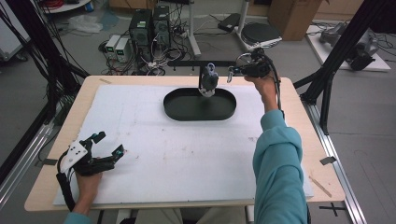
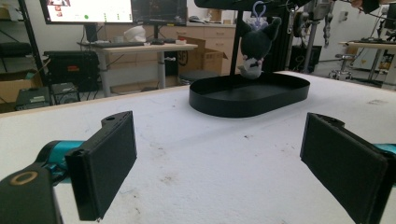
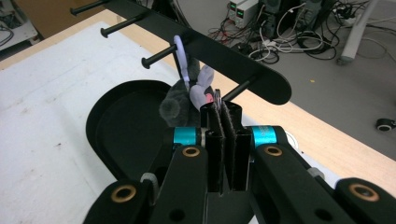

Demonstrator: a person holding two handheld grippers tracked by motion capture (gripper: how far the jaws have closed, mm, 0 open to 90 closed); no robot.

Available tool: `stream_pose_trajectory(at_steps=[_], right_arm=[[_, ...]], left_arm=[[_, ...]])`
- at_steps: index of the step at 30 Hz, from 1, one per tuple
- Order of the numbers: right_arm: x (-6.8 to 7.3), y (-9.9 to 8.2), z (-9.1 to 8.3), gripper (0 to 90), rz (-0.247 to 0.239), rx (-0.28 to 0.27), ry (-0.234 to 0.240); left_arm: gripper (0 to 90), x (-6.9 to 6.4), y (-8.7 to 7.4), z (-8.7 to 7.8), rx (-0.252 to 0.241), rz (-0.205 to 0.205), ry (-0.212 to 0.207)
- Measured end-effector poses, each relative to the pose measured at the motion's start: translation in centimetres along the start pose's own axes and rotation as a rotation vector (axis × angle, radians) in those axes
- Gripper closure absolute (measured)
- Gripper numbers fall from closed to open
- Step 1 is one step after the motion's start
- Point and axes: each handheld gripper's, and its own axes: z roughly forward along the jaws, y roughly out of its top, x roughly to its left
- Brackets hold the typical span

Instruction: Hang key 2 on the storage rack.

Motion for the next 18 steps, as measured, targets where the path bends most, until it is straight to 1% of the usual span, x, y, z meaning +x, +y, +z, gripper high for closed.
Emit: stream_pose_trajectory(at_steps=[18], right_arm=[[-0.85, -0.32, 0.86, 88.6, -0.005, -0.023, -0.026]], left_arm=[[11.0, 0.01, 0.00, 0.01, -0.002, -0.003, -0.001]])
